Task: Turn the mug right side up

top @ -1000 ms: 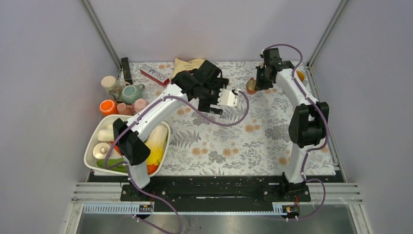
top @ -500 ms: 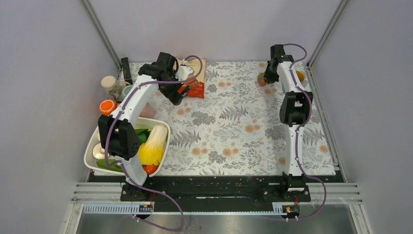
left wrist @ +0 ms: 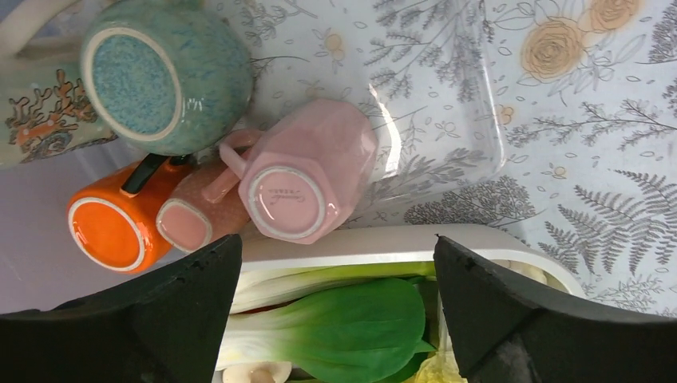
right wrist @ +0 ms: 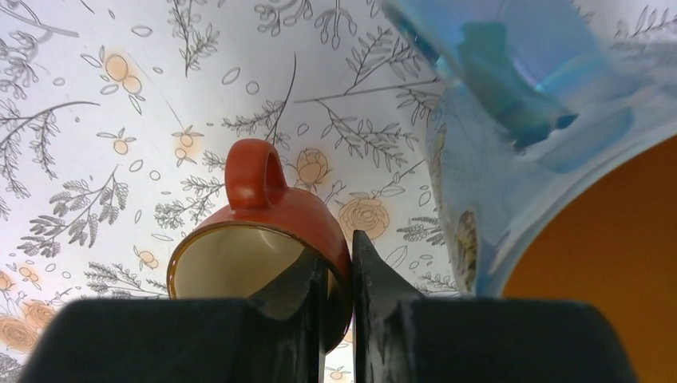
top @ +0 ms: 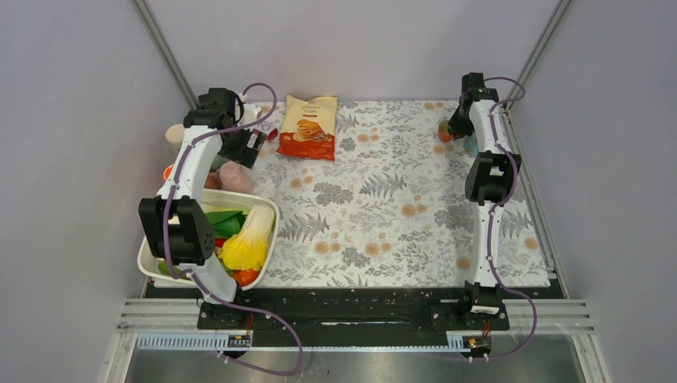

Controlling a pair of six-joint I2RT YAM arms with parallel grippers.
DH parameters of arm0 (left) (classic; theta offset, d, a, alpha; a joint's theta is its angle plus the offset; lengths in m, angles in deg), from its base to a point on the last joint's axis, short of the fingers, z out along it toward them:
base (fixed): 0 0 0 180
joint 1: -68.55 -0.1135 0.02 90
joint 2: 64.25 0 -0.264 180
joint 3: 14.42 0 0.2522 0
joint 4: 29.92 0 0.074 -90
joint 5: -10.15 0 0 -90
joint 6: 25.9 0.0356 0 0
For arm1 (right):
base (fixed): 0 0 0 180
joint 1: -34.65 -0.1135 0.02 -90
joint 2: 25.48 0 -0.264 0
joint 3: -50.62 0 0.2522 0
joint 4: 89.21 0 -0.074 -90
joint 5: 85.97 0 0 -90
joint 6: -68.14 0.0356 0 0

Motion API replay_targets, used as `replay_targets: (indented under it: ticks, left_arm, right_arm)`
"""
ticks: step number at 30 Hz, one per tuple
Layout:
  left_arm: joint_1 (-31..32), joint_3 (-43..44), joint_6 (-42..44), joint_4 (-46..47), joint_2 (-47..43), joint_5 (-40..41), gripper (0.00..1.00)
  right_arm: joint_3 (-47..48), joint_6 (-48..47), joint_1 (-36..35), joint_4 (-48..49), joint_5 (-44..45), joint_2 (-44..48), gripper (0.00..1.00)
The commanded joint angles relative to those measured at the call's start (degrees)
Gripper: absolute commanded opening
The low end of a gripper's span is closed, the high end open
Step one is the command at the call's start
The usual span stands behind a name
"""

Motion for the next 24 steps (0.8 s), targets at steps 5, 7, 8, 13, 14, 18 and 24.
replay_targets:
  ticks: [5, 7, 8, 13, 14, 18, 24]
  left_arm:
    - [-1.9, 4.7, -0.7, 3.1, 1.5, 1.3, 0.93]
    - [-2.0, 5.4, -0.6, 3.2, 1.8, 0.3, 0.93]
    - [-2.0, 5.5, -0.4, 3.2, 1.9, 0.0, 0.93]
    - [-2.0, 5.3, 0.1, 3.9, 2.1, 0.0, 0.93]
    - [-2.0, 5.2, 0.4, 4.0, 2.1, 0.0, 0.93]
    - [-2.0, 5.9, 2.4, 2.8, 2.0, -0.1, 0.94]
    - [-3.6, 10.1, 3.2, -2.1, 4.7, 0.4, 0.99]
  right_arm:
    - [0.7, 3.3, -0.2, -5.9, -0.6, -1.0, 0.08]
    - [-2.1, 3.4, -0.3, -4.5, 0.1, 0.4, 0.11]
    - [-2.6, 3.4, -0.3, -3.9, 0.1, 0.7, 0.16]
    - [-0.9, 2.9, -0.3, -5.1, -1.0, -0.4, 0.38]
    - [-1.1, 2.8, -0.3, -5.0, -1.0, -0.3, 0.43]
    - [-4.2, 1.6, -1.0, -2.9, -1.0, 2.1, 0.54]
    - [-8.4, -1.7, -3.0, -0.8, -1.2, 8.8, 0.68]
